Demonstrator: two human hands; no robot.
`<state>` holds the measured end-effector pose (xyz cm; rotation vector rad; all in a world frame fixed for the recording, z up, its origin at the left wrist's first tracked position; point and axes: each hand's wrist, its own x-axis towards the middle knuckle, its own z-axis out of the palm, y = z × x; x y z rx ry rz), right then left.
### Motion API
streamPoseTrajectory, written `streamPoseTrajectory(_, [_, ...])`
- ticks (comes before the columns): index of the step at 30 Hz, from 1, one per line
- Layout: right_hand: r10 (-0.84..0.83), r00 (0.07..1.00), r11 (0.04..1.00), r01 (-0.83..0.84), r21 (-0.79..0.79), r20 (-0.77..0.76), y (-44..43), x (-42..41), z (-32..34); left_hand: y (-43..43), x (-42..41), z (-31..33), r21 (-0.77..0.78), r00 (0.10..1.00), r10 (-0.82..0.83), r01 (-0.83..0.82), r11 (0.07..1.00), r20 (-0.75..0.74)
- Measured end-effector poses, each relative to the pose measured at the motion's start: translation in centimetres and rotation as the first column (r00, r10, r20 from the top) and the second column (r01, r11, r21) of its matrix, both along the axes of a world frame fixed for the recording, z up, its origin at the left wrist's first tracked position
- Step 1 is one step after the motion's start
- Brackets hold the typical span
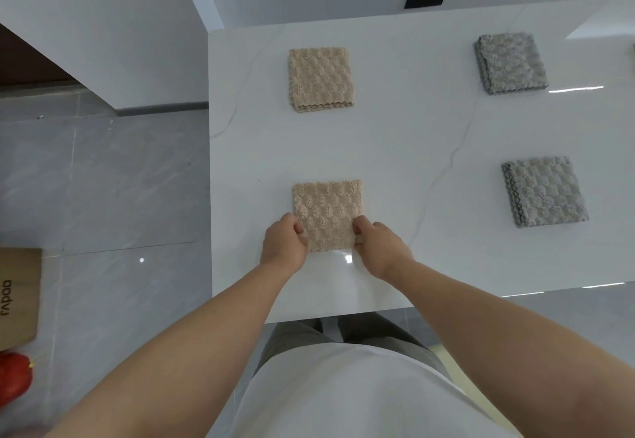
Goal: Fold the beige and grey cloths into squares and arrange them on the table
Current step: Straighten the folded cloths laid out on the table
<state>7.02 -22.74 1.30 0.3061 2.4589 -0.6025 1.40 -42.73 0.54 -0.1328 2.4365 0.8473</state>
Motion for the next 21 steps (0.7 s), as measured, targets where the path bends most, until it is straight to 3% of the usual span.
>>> streamPoseTrajectory(4, [-0.012, 1.000, 1.000, 0.012, 0.001, 0.012, 0.0, -0.1, 0.2, -0.5, -0.3, -0.6, 0.009, 1.000, 0.003, -0.003, 1.000, 0.021])
streamPoseTrajectory(7, [0.005, 1.000, 1.000, -0.005, 0.020, -0.026, -0.1, 0.1, 0.7, -0.5, -0.3, 0.1, -0.119, 0.986, -0.154, 0.147, 0.982, -0.058])
streamPoseTrajectory(10, [0.073, 0.981, 0.995, -0.059, 0.085, -0.177, 0.1, 0.1, 1.1, -0.1, -0.4, 0.8, -0.315, 0.836, -0.438, 0.339, 0.886, -0.332])
streamPoseTrajectory(12, [0.149, 0.955, 0.983, -0.117, 0.139, -0.255, 0.1, -0.4, 1.4, 0.6, -1.0, 0.8, -0.375, 0.741, -0.553, 0.423, 0.825, -0.381])
streamPoseTrajectory(15, [0.248, 0.937, 0.960, -0.204, 0.193, -0.245, 0.0, -1.7, 1.5, 1.5, -2.4, 0.8, -0.400, 0.694, -0.644, 0.517, 0.757, -0.321])
streamPoseTrajectory(21, [0.374, 0.926, 0.910, -0.354, 0.214, -0.057, 0.3, -4.0, 0.6, 1.0, -4.4, 0.0, -0.367, 0.683, -0.716, 0.634, 0.681, -0.147])
